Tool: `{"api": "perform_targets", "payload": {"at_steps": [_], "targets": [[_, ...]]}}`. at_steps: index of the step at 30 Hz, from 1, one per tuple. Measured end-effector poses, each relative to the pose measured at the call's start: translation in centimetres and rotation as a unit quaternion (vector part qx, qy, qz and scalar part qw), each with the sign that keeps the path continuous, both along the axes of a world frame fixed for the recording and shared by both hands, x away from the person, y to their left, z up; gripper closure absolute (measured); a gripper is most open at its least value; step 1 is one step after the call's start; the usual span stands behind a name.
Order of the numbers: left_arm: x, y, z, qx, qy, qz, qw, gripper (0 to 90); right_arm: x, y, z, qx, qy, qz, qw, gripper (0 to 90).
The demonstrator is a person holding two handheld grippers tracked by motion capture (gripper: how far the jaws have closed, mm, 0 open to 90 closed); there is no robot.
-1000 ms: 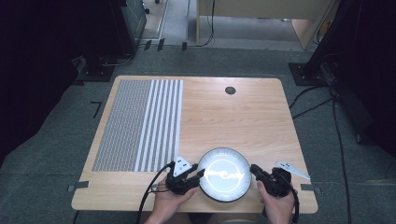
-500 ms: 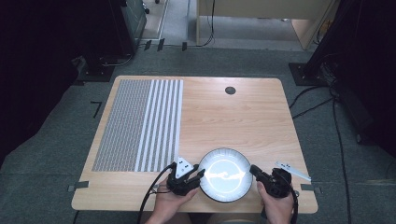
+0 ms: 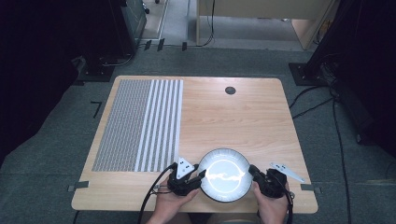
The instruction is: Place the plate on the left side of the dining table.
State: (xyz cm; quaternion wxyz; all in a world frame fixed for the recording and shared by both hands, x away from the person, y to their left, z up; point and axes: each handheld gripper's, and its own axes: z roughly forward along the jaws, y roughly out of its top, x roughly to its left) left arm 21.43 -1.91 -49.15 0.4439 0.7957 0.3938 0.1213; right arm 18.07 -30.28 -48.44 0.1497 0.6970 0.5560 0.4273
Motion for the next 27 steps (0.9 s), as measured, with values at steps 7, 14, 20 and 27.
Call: {"api": "perform_targets", "payload": {"at_steps": [7,14,20,27], "targets": [[0.3,0.4,0.3,-0.013,0.006,0.003,0.9999,55.7,0.0,-0.4,0.0,0.013,0.004,0.005,0.9999,89.6],[0.4,0.9,0.9,-0.026,0.001,0.010,0.9996,55.0,-0.1,-0.9,0.4,0.011,0.000,0.002,0.9999,89.7],[0.2,0.8,1.1,-0.029,-0.002,0.008,0.9996,55.2,-0.4,-1.1,0.9,0.001,-0.005,0.000,1.0000,89.7],[0.0,0.2,1.0,-0.025,0.002,-0.008,0.9997,55.9,-0.7,-1.3,1.3,-0.005,-0.010,-0.005,0.9999,89.7]]}}
